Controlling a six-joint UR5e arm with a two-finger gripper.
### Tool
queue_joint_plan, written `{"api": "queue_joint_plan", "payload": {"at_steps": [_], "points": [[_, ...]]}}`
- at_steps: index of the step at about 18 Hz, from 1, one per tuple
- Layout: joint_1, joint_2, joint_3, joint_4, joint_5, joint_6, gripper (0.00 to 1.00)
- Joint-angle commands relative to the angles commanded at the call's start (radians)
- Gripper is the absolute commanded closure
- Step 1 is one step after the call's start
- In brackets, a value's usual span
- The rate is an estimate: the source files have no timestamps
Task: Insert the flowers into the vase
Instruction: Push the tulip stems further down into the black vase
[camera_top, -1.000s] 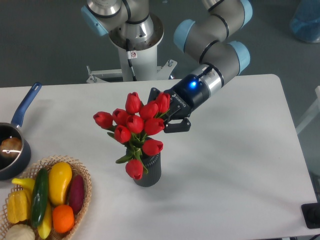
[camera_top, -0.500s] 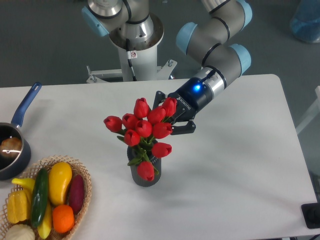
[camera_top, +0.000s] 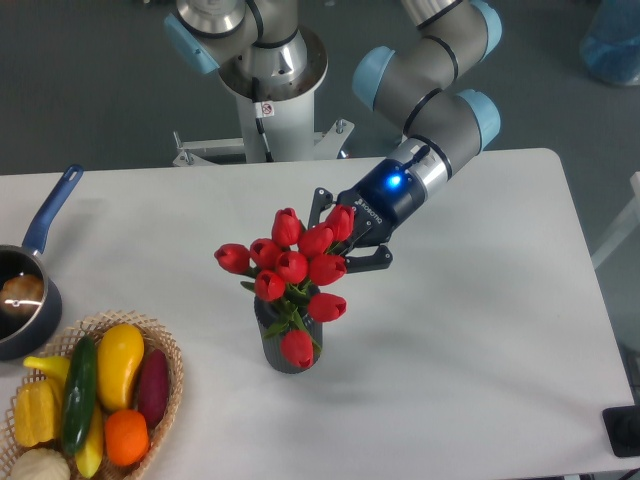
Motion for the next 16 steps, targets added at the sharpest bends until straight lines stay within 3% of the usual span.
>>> {"api": "queue_joint_plan", "payload": {"at_steps": [4, 16], "points": [[-0.002, -0.028, -0.02, 0.0, 0.005, 0.018, 0.84], [0.002, -0.028, -0.049, -0.002, 0.04, 0.025, 0.81]]}}
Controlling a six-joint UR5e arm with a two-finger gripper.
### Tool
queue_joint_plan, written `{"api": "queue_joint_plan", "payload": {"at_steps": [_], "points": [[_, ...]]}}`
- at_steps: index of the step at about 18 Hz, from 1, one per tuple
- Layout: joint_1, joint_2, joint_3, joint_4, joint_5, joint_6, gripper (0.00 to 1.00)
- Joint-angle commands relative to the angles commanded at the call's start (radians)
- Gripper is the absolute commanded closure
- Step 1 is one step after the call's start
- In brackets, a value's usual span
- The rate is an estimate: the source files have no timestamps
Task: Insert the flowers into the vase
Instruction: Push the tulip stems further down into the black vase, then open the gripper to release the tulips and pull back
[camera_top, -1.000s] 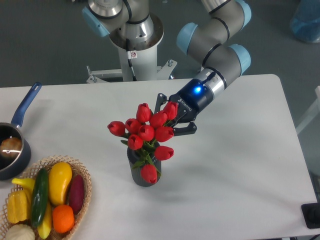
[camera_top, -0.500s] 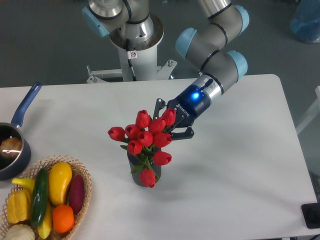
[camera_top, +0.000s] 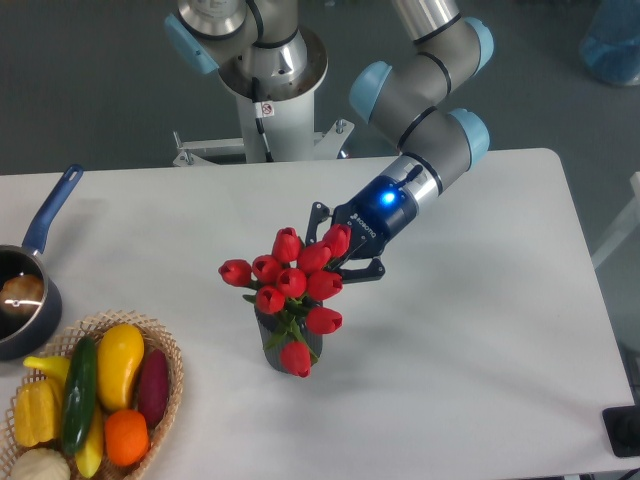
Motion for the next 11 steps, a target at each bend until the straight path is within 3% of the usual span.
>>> {"api": "queue_joint_plan", "payload": {"at_steps": [5, 8, 11], "points": [[-0.002, 0.0, -0.002, 0.002, 0.0, 0.002, 0.78], [-0.002, -0.002, 0.002, 0.003, 0.005, 0.003, 0.69], [0.0, -0.002, -0.002, 0.003, 0.023, 0.034, 0.39]]}}
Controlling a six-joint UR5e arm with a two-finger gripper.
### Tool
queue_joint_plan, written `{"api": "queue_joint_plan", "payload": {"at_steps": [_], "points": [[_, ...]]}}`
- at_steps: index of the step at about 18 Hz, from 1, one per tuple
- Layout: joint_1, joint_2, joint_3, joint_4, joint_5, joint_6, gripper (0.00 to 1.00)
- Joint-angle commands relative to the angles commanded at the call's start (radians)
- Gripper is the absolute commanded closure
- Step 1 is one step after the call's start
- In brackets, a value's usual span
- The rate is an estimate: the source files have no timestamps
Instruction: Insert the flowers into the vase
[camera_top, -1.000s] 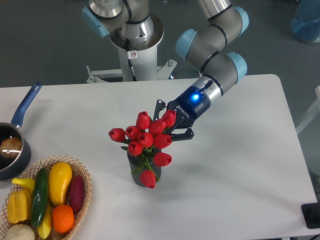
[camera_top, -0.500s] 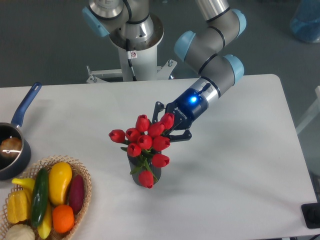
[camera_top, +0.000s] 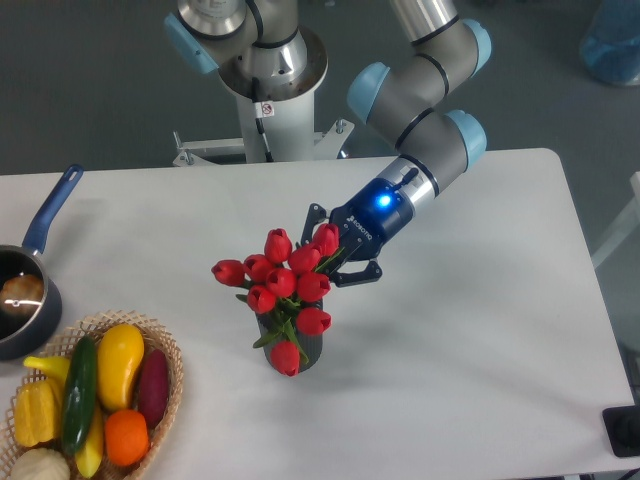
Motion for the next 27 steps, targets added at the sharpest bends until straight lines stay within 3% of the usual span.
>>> {"api": "queue_joint_plan", "payload": {"at_steps": [2, 4, 11, 14, 18, 22, 27], "points": [[0.0, 0.0, 0.0, 0.0, 0.0, 0.0, 0.21], [0.0, 0.0, -0.002, 0.0, 0.002, 0.002, 0.13], [0.002, 0.0, -0.003, 0.0, 0.008, 0.002, 0.07], [0.018, 0.009, -0.021, 0.0, 0.07, 0.005, 0.01], [0.044, 0.092, -0.052, -0.006, 0.309, 0.0, 0.0], [0.078, 0.138, -0.055, -0.06, 0.334, -0.005, 0.0], [0.104, 0.199, -0.043, -0.067, 0.451, -0.006, 0.0]]}}
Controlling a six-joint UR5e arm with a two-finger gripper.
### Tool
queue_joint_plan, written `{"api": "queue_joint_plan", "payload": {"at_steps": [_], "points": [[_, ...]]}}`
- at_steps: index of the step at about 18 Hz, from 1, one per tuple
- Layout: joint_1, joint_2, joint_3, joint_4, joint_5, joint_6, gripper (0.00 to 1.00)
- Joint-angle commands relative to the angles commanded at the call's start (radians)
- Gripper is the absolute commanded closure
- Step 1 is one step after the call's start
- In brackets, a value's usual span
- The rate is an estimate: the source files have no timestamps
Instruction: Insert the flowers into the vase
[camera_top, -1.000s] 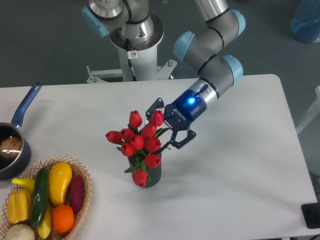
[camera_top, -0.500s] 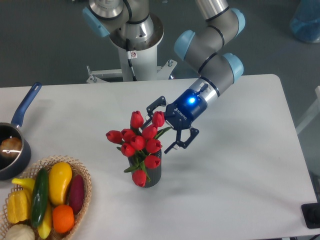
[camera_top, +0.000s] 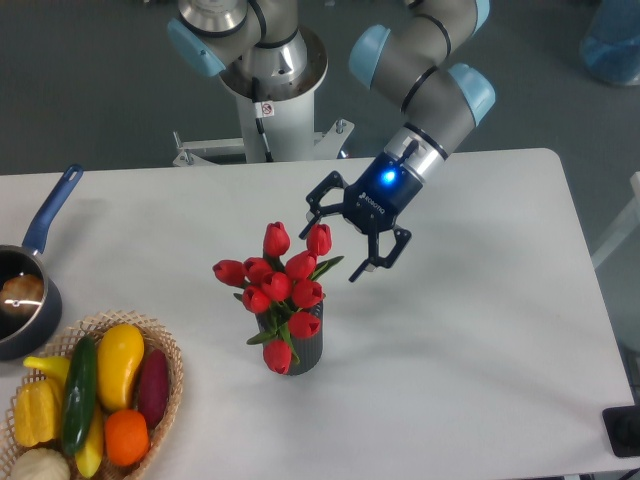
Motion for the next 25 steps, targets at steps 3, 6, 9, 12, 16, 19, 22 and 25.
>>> {"api": "queue_joint_plan", "payload": {"at_steps": [3, 6, 9, 12, 16, 19, 22, 25], "points": [[0.026, 0.026, 0.04, 0.003, 0.095, 0.002, 0.0], [0.038, 0.043, 0.107, 0.006, 0.164, -0.003, 0.0], [0.051, 0.028, 0.185, 0.009, 0.308, -0.011, 0.0], [0.043, -0.026, 0.224, 0.014, 0.532, -0.002, 0.0], [0.014, -0.093, 0.288, 0.017, 0.678, 0.018, 0.0], [-0.036, -0.152, 0.336, 0.017, 0.88, 0.061, 0.0], [-0.061, -0.173, 0.338, 0.02, 0.956, 0.061, 0.0], [-0.063, -0.19, 0.338, 0.035, 0.95, 0.061, 0.0]]}}
